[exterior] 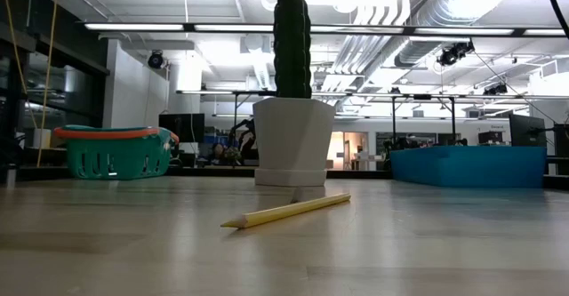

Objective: Sort pens & pencils
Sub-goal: Put the red pencil into the green bin

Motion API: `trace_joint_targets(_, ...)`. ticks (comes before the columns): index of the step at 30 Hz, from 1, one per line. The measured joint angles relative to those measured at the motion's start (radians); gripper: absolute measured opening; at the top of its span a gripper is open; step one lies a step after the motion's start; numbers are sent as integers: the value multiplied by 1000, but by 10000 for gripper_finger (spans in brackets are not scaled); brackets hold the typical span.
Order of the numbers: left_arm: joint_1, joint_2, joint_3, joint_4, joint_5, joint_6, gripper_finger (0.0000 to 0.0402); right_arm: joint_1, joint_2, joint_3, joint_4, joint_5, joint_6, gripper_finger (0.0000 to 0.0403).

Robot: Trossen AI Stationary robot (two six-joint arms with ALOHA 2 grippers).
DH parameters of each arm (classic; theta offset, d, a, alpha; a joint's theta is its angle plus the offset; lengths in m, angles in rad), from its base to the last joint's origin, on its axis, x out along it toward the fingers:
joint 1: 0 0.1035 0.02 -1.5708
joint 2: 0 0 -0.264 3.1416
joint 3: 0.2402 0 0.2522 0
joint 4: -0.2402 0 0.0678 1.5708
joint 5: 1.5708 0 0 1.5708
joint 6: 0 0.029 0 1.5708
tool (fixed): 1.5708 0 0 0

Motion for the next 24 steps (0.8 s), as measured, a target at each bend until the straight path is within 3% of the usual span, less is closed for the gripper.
trace_joint_targets(11, 0, 14, 0, 2, 1, 0, 92, 1, 0, 0, -1, 0, -8, 6)
trace_joint_targets(20, 0, 13, 0, 2, -7, 1, 15, 2, 0, 1, 0, -2, -12, 6)
trace_joint_targets(24, 0, 13, 0, 3, -8, 10, 14, 2, 0, 1, 0, -3, -15, 6)
